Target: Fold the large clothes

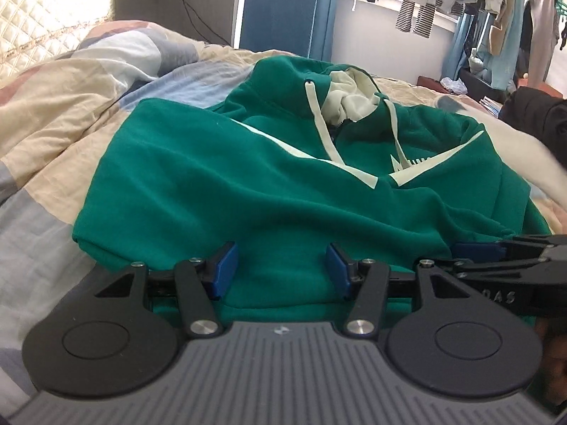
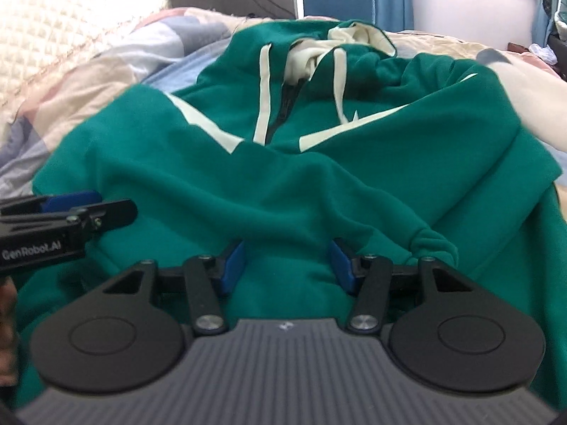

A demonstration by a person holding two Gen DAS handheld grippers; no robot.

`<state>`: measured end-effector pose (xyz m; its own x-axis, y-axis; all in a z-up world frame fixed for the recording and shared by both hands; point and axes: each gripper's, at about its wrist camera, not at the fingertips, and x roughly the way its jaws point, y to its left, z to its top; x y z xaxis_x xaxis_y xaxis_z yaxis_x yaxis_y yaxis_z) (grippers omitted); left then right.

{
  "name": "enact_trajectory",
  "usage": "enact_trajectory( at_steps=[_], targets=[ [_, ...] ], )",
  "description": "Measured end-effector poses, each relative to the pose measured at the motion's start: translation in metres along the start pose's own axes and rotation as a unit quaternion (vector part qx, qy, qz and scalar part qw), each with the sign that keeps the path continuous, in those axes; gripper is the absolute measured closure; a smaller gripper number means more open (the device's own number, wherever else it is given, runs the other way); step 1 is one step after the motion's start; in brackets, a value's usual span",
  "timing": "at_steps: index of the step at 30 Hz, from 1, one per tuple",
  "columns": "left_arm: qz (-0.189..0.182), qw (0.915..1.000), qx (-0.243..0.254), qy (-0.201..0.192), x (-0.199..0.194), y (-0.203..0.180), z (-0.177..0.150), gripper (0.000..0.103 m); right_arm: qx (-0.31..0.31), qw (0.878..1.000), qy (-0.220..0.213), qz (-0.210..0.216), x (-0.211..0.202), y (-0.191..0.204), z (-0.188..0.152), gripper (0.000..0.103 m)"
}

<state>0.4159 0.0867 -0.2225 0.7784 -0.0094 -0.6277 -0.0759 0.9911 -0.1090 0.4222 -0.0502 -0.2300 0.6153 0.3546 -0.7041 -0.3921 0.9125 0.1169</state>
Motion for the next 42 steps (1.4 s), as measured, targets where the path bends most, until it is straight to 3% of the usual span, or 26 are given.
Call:
enact_trajectory(
  at_steps=[6, 12, 16, 23, 29, 31, 32, 42],
  targets=[
    [-0.012, 0.9994, -0.019, -0.025, -0.016, 0.002, 0.002, 0.042, 0.012, 1.0, -0.008, 0.015, -0.015, -0.006, -0.001, 0.049],
    [-0.007, 0.9933, -0.021, -0.113, -0.063, 0.007, 0.008, 0.042, 0.067, 0.996, -0.05, 0.04, -0.06, -0.024, 0.007, 0.048],
    [-0.015, 0.9885, -0.054, -0.141, -0.086, 0.01, 0.022, 0.042, 0.087, 0.991, -0.085, 0.05, -0.086, -0.033, 0.021, 0.048],
    [-0.047, 0.9894, -0.069, -0.119, -0.078, -0.007, 0.075, 0.042, 0.119, 0.986, -0.106, 0.059, -0.104, -0.053, 0.052, 0.047],
    [-0.065, 0.9908, -0.107, -0.051, -0.004, 0.004, 0.132, 0.042, 0.143, 0.982, -0.113, 0.051, -0.084, -0.095, 0.099, 0.045],
    [-0.065, 0.99, -0.119, -0.04, 0.029, 0.01, 0.153, 0.042, 0.158, 0.979, -0.115, 0.051, -0.066, -0.114, 0.115, 0.025],
    [-0.068, 0.9891, -0.125, -0.039, 0.047, 0.014, 0.165, 0.041, 0.164, 0.978, -0.117, 0.053, -0.056, -0.123, 0.124, 0.022],
    [-0.012, 0.9935, -0.097, -0.058, 0.229, 0.036, 0.261, 0.032, 0.196, 0.974, -0.105, 0.037, 0.132, -0.169, 0.23, 0.024]
  ],
)
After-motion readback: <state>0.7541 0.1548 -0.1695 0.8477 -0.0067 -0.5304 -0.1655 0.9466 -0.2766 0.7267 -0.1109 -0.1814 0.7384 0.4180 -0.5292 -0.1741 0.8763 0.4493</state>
